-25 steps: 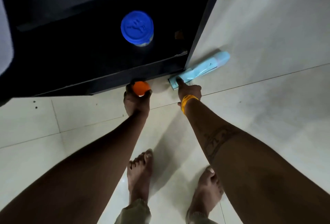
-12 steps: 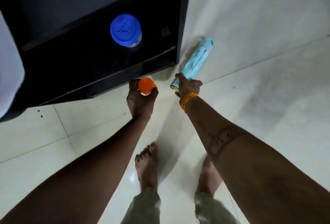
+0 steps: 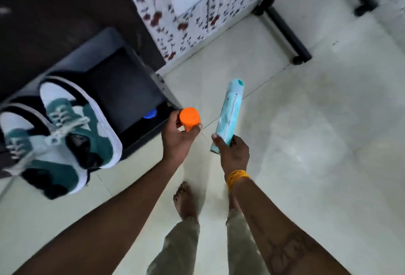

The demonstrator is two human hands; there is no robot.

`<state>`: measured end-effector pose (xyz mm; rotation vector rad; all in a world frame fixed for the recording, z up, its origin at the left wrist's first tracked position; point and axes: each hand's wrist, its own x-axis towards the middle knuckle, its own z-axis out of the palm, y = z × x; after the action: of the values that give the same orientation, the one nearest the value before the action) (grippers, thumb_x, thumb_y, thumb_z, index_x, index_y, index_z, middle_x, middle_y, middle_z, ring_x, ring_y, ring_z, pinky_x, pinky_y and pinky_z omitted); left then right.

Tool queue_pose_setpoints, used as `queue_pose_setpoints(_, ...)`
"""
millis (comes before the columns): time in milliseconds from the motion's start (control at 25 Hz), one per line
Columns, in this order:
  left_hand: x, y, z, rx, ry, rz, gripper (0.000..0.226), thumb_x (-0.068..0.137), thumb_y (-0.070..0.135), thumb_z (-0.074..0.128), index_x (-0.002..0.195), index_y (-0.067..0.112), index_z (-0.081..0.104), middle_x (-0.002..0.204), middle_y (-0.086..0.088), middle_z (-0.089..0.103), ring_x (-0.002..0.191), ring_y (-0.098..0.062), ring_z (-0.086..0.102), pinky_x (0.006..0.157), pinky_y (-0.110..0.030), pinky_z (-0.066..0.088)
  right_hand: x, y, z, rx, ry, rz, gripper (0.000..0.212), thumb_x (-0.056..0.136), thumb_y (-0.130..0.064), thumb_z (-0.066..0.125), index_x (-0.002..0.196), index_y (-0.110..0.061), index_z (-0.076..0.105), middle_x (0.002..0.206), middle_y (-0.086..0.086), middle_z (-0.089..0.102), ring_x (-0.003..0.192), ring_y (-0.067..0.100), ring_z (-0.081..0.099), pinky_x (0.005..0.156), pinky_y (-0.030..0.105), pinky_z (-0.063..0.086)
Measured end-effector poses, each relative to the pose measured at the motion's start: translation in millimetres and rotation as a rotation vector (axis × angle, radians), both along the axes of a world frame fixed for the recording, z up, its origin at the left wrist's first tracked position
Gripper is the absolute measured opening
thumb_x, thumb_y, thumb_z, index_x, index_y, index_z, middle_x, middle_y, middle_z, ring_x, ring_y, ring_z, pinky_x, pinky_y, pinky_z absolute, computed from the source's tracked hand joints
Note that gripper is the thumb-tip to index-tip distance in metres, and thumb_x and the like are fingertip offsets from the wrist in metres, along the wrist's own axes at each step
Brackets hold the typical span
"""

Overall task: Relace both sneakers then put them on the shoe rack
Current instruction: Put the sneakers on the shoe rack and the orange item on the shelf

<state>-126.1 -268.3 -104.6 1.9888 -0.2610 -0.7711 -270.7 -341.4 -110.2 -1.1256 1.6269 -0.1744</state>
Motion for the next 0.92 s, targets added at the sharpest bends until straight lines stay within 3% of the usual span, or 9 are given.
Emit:
queue_pose_setpoints(160,-6,-46,134,-0.088,-0.029,-0.134,0.048,0.073,0.031,0.091,0.116,0.03,0.068,0.109,0.01,0.076,0.105,-0.012,0.071,0.08,-0.017,0.055,-20,-30,137,-0.097,-0.115,-0.078,0.04,0.077,-0.051,0.085,0.105,-0.025,0.075,0.097,-0.009,0.076,0.087,0.011,0.074,0.077,0.036,0.064)
queue_pose_setpoints(280,-24,-79,234,-0.156,-0.073,-0.201,0.049,0.073,0.033,0.091,0.117,0.029,0.07,0.108,0.015,0.075,0.104,-0.003,0.069,0.08,-0.017,0.054,-49,-57,234,-0.194,-0.201,-0.176,0.042,0.077,-0.047,0.087,0.108,-0.022,0.076,0.096,-0.005,0.075,0.086,0.013,0.074,0.069,0.032,0.064)
queue_pose_setpoints(440,-68,-118,336,-0.22,-0.132,-0.332,0.045,0.076,0.035,0.091,0.116,0.031,0.071,0.11,0.017,0.074,0.108,-0.004,0.068,0.086,-0.022,0.055,-110,-80,332,-0.252,-0.284,-0.287,0.041,0.078,-0.034,0.089,0.112,-0.018,0.072,0.1,-0.002,0.073,0.086,0.017,0.072,0.059,0.023,0.058)
queue_pose_setpoints(680,-168,-195,435,-0.295,-0.14,-0.432,0.04,0.075,0.038,0.09,0.11,0.036,0.071,0.102,0.024,0.073,0.1,0.006,0.066,0.084,-0.023,0.052,-217,-136,418,-0.296,-0.352,-0.35,0.049,0.08,-0.031,0.087,0.119,-0.019,0.061,0.108,0.003,0.069,0.081,0.023,0.075,0.067,0.039,0.065)
queue_pose_setpoints(800,-217,-239,463,-0.331,-0.153,-0.448,0.041,0.07,0.047,0.087,0.105,0.033,0.072,0.1,0.019,0.075,0.098,0.001,0.069,0.086,-0.03,0.055,-261,-176,445,-0.331,-0.369,-0.352,0.055,0.078,-0.034,0.088,0.123,-0.021,0.059,0.11,0.003,0.069,0.08,0.023,0.075,0.066,0.038,0.065)
queue_pose_setpoints(920,-265,-293,489,-0.353,-0.161,-0.463,0.04,0.075,0.04,0.089,0.109,0.03,0.072,0.101,0.014,0.075,0.096,-0.004,0.069,0.088,-0.035,0.058,-307,-224,467,-0.391,-0.371,-0.357,0.053,0.078,-0.037,0.088,0.121,-0.023,0.059,0.109,0.001,0.069,0.082,0.022,0.074,0.065,0.035,0.065)
